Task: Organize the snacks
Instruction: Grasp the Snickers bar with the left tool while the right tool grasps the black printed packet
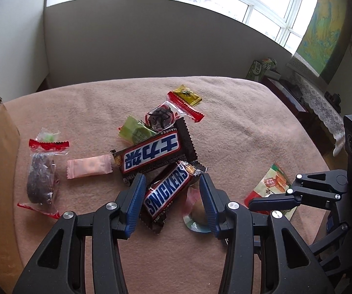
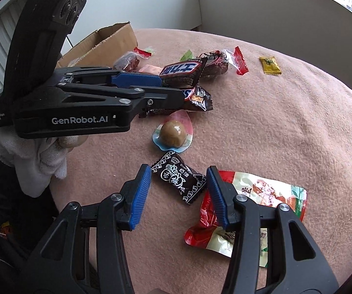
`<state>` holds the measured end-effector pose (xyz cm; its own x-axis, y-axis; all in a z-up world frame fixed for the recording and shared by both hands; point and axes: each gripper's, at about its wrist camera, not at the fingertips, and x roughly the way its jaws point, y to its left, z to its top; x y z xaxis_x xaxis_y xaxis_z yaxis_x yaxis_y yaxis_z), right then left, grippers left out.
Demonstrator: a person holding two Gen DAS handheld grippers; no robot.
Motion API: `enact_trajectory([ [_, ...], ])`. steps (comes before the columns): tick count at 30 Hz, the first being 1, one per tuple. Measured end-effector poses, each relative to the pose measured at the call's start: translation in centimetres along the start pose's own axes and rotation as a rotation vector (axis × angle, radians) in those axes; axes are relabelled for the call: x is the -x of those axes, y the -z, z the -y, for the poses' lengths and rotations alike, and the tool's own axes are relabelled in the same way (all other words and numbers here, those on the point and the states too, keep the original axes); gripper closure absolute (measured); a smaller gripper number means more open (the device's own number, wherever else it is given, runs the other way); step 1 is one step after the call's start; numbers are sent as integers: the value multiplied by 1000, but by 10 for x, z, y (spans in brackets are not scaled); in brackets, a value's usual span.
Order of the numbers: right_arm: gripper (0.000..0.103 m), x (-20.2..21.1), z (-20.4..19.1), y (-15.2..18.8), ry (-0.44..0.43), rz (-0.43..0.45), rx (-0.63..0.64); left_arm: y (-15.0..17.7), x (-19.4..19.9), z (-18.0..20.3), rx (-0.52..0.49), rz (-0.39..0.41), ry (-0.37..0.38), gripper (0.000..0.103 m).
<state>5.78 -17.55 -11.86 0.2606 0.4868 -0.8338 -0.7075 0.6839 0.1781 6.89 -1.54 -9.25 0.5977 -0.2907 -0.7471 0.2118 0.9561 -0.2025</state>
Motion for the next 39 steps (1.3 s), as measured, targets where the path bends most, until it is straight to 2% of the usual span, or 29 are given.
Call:
enact_trajectory([
  [5, 53, -3, 3, -2, -3, -1, -8, 1, -5, -9, 36, -18, 7, 60],
  [12, 53, -5, -9, 1, -21, -37, 45, 7, -4, 13, -47, -36, 10, 60],
  [16, 54, -9, -9, 1, -8, -33, 42, 1, -11, 15, -50, -34, -40, 60],
  [19, 54, -10, -10, 0, 2, -29, 39, 0, -20, 13, -49, -57, -50, 60],
  [24, 60, -15, -15, -2, 43, -25, 62, 2, -26, 14, -58, -48, -74, 62],
  [25, 63, -16, -15, -2, 49, -24, 62, 2, -25, 13, -55, -43, -79, 64],
  [26, 66, -17, -15, -2, 60, -22, 62, 3, -25, 12, -50, -38, -85, 71],
  [28, 76, -16, -14, -2, 82, -21, 56, 3, -24, 8, -34, -33, -80, 74],
  [39, 82, -9, 0, -2, 40, -2, -29, 19, -3, 2, -24, -3, -88, 74],
])
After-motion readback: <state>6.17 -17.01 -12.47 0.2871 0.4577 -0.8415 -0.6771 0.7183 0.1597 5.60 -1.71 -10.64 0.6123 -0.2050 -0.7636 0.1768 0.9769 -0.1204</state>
